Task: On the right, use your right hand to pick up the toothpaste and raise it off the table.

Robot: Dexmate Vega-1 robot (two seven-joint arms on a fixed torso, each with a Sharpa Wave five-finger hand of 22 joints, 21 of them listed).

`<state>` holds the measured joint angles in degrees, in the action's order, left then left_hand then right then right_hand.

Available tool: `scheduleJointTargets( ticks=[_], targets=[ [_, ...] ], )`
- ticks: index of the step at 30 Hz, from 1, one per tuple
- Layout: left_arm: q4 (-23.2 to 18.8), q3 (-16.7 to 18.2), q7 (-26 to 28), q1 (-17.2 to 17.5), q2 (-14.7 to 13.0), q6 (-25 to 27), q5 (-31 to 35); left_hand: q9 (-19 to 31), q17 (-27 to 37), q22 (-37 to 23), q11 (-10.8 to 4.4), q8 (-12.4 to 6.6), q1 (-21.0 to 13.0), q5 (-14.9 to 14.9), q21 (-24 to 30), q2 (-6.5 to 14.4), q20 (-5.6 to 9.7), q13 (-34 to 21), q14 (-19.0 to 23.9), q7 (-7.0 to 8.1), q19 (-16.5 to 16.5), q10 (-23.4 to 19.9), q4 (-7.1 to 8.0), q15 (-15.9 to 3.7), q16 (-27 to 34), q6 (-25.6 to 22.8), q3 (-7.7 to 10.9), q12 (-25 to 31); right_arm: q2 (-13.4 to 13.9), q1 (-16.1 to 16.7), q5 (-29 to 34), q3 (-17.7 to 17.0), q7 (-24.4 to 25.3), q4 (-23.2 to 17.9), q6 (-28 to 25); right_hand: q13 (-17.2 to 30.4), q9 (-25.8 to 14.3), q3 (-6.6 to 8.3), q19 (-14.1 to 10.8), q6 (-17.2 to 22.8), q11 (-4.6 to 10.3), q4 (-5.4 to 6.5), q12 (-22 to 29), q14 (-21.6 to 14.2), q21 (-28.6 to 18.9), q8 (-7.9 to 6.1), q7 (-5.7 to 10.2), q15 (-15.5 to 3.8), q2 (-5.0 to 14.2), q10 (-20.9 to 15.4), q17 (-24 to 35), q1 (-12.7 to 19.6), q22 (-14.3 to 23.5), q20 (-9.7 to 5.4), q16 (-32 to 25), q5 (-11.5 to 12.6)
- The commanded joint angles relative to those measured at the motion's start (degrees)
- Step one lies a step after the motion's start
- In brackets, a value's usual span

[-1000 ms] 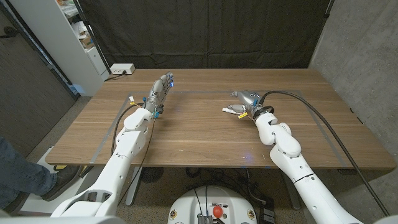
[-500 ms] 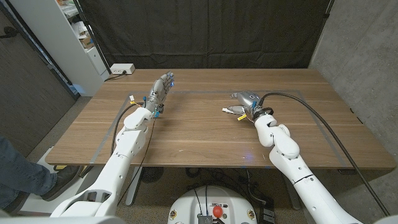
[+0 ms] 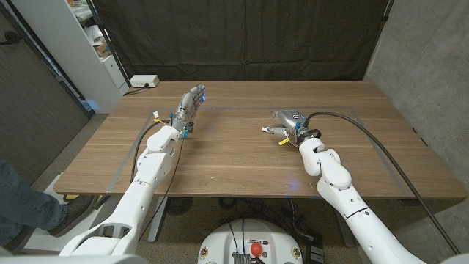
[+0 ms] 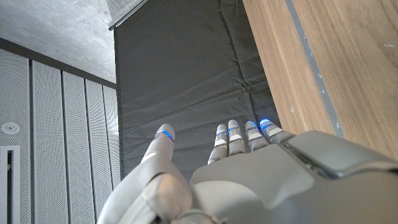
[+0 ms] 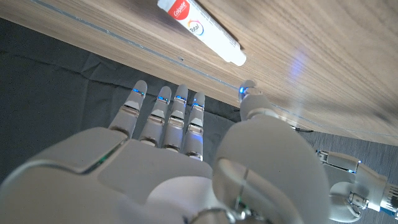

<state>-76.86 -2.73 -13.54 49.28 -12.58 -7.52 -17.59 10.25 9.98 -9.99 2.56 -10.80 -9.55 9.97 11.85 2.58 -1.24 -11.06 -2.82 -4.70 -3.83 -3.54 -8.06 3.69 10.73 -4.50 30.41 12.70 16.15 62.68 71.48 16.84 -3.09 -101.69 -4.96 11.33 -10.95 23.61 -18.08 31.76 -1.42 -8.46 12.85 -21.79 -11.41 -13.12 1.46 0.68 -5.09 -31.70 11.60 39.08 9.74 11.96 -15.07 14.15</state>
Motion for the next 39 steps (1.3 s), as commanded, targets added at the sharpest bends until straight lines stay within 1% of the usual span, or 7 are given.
scheduleJointTargets(
  ticks=[1, 12, 13, 16, 27, 36, 39],
  targets=[
    [-0.12, -0.34, 0.45, -0.07, 0.24, 0.16, 0.26, 0.11, 0.28, -0.33, -0.54, 0.05, -0.55, -0.11, -0.03, 0.03, -0.42, -0.26, -0.11, 0.08, -0.30, -0.22, -0.07, -0.05, -0.15, -0.17, -0.30, -0.17, 0.57, -0.31, 0.41, 0.61, -0.13, 1.10, -0.09, 0.29, -0.16, -0.24, -0.74, 1.10, 0.78, -0.03, -0.31, -0.44, 0.15, -0.26, 0.41, -0.76, 0.04, -0.08, 0.30, 0.61, 0.12, 0.01, -0.25, 0.03],
    [-0.26, -0.18, 0.52, 0.72, 0.39, -0.19, 0.00, 0.11, 0.28, -0.33, -0.68, 0.05, -0.59, -0.12, -0.10, 0.03, -0.42, -0.27, -0.11, 0.19, -0.33, -0.24, -0.06, -0.14, -0.13, -0.14, -0.36, -0.19, 0.77, -0.62, 1.25, 1.22, 0.09, 1.87, -0.63, 0.31, -0.17, -0.41, -0.73, 1.96, 1.15, 0.09, -0.49, -0.20, 0.22, -0.36, 0.81, -1.75, 0.27, 0.12, 0.41, 0.76, 0.14, 0.01, -0.15, 0.02],
    [-0.46, -0.18, 0.74, 0.86, 0.33, -0.04, 0.14, 0.11, 0.28, -0.33, -0.69, 0.05, -0.59, -0.12, -0.11, 0.03, -0.43, -0.27, -0.12, 0.15, -0.35, -0.24, -0.06, -0.14, -0.13, -0.15, -0.37, -0.19, 0.81, -0.70, 1.32, 1.32, 0.20, 2.03, -0.58, 0.31, -0.17, -0.47, -0.72, 2.03, 1.57, 0.11, -0.58, -0.23, 0.24, -0.33, 0.85, -1.88, 0.30, 0.27, 0.45, 0.80, 0.14, 0.01, -0.17, 0.02],
    [-0.80, -0.07, 0.86, 1.14, 0.17, 0.17, 0.12, 0.11, 0.28, -0.33, -0.74, 0.06, -0.59, -0.12, -0.11, 0.02, -0.43, -0.27, -0.12, 0.21, -0.33, -0.27, -0.06, -0.16, -0.12, -0.11, -0.39, -0.18, 0.67, -0.99, 1.44, 1.57, 0.33, 2.50, -0.74, 0.32, -0.18, -0.51, -0.87, 2.13, 1.05, 0.12, -0.54, -0.29, 0.20, -0.26, 0.90, -2.26, 0.45, 0.09, 0.54, 0.95, 0.15, 0.00, -0.22, 0.02],
    [-1.81, 0.05, 1.33, 1.72, -0.18, 0.47, 0.21, 0.11, 0.28, -0.34, -0.74, 0.03, -0.62, -0.13, -0.14, 0.03, -0.50, -0.28, -0.09, 0.19, -0.31, -0.28, -0.05, -0.23, -0.10, -0.17, -0.44, -0.20, 0.39, -1.91, 1.29, 2.18, 0.96, 4.35, -1.09, 0.34, -0.19, -0.59, -1.23, 2.45, 1.61, 0.12, -0.52, -0.68, 0.11, -0.18, 1.29, -2.68, 0.71, -0.12, 0.71, 1.27, 0.17, 0.01, -0.43, 0.01],
    [-1.25, 0.03, 1.04, 1.58, -0.26, 0.65, 0.05, 0.11, 0.28, -0.34, -0.62, 0.05, -0.63, -0.13, -0.17, 0.03, -0.50, -0.28, -0.11, 0.21, -0.31, -0.23, -0.05, -0.20, -0.11, -0.11, -0.49, -0.23, 0.29, -2.44, 0.96, 2.30, 1.08, 5.28, -1.54, 0.37, -0.20, -0.76, -1.59, 3.24, 1.62, 0.16, -0.47, -1.08, 0.03, -0.29, 1.43, -2.91, 0.87, -0.39, 0.87, 1.48, 0.18, 0.01, -0.66, 0.00],
    [-1.03, 0.04, 0.87, 1.43, -0.24, 0.57, -0.03, 0.11, 0.28, -0.34, -0.67, 0.05, -0.63, -0.13, -0.19, 0.03, -0.54, -0.28, -0.10, 0.23, -0.34, -0.23, -0.04, -0.20, -0.10, -0.11, -0.50, -0.23, 0.17, -2.57, 0.75, 2.30, 1.19, 5.62, -1.73, 0.39, -0.21, -0.88, -1.89, 3.89, 1.76, 0.25, -0.36, -1.38, -0.04, -0.42, 1.54, -3.33, 1.01, -0.76, 0.99, 1.50, 0.19, 0.00, -0.84, -0.03]
  ],
)
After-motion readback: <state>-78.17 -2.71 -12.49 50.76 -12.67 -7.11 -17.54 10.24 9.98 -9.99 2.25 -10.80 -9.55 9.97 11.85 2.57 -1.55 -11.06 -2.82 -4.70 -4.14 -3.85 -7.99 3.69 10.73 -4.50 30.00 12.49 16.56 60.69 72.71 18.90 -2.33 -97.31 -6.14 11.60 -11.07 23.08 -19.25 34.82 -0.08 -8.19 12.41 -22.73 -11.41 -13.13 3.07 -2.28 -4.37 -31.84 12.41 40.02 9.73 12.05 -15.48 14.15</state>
